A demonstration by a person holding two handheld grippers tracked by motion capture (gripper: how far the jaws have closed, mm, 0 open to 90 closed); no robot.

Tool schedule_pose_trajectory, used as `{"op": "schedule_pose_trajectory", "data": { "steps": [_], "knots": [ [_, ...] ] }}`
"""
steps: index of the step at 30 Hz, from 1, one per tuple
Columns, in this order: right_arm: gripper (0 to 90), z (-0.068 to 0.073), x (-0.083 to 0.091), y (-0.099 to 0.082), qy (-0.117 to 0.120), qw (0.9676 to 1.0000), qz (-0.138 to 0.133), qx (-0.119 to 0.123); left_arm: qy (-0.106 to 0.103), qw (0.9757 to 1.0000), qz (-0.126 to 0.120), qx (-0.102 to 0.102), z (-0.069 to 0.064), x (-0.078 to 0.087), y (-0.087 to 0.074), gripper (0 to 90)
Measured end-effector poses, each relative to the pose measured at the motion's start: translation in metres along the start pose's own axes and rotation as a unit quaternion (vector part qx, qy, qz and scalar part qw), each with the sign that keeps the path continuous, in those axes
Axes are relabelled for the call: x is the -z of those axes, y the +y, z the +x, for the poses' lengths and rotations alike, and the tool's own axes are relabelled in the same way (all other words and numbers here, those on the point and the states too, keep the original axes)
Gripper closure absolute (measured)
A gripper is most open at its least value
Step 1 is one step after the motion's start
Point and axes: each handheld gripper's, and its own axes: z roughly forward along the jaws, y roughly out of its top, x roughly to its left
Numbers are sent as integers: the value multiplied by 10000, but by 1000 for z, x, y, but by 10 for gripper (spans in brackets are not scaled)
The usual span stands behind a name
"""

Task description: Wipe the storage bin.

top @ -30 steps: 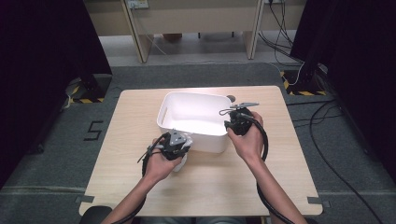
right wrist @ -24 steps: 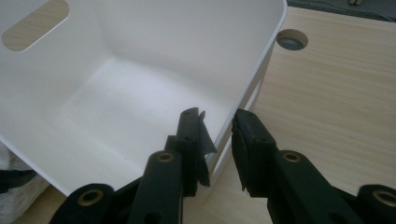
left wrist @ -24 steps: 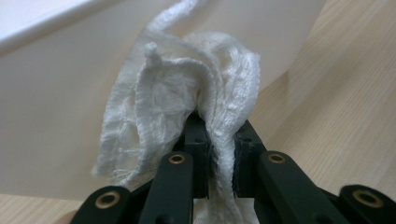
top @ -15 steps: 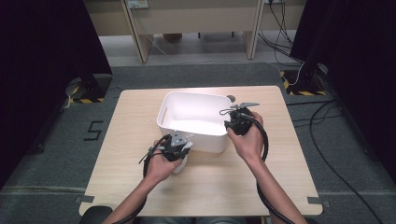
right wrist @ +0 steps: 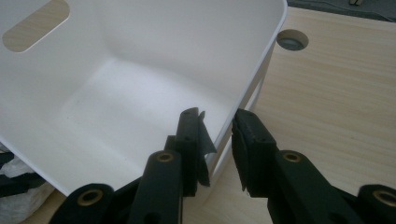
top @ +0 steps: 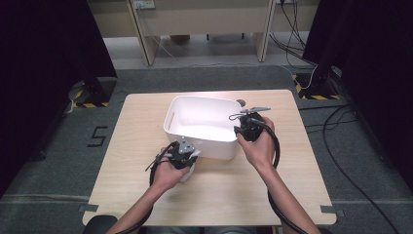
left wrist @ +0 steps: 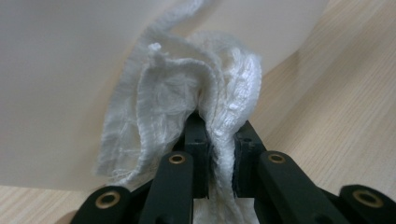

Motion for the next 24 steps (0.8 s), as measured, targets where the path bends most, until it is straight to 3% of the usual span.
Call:
{"op": "schedule_pose_trajectory", "data": {
  "steps": [24],
  "knots": [
    [729, 0, 0, 0, -3, 10000, -5, 2, -55, 9999, 81, -39, -4, -6, 2, 798]
  ]
}}
